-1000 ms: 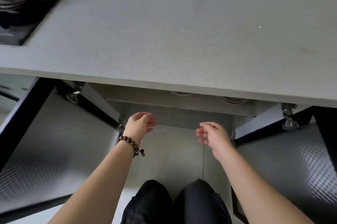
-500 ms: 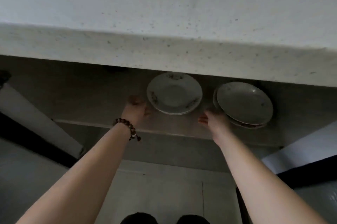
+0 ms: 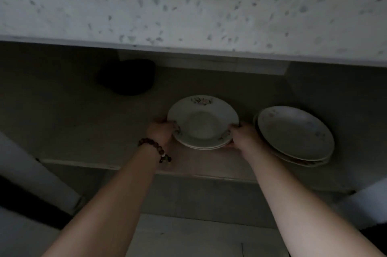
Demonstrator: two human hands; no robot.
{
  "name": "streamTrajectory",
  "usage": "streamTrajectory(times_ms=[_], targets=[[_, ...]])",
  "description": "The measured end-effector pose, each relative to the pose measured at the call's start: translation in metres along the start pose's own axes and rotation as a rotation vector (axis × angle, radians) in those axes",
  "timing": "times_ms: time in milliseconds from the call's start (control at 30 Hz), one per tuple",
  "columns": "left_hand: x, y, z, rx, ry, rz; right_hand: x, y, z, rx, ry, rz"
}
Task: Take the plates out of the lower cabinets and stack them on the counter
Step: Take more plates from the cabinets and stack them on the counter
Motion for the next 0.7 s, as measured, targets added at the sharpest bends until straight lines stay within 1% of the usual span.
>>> streamTrajectory(times_ms=[100, 233, 300, 433, 533, 700], targets=[[-0.005, -0.002, -0.005, 0.053, -0.022, -0.039, -0.002, 0.0, -0.003, -0.019, 0.036, -0.027], [-0.01, -0.006, -0.008, -0.027, -0.061, -0.026, -0.007, 0.003, -0.007, -0.019, 0.04, -0.043], [-0.013, -0.006, -0.015, -0.013, -0.04, -0.012, -0.011, 0.003, -0.008, -0.006, 0.026, -0.057], [-0.021, 0.0, -0.03, -0.105, -0.004, -0.047, -0.027, -0.005, -0.011, -0.005, -0.013, -0.081], [-0.037, 0.012, -0.048, -0.085, 0.032, 0.014, -0.046, -0.015, -0.017, 0.01, -0.03, -0.084], [-0.075, 0.02, -0.08, -0.239, 0.083, -0.05, -0.085, -0.018, -0.032, -0.122, 0.019, -0.137]])
Point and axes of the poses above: each hand's wrist, its own x-axis towards the middle knuckle, its own z-axis out of the palm, y = z × x, the point moved 8 cm from there along x, towards the middle knuckle, and after that the axes turned 15 degrees about y, right-handed, at the moved point
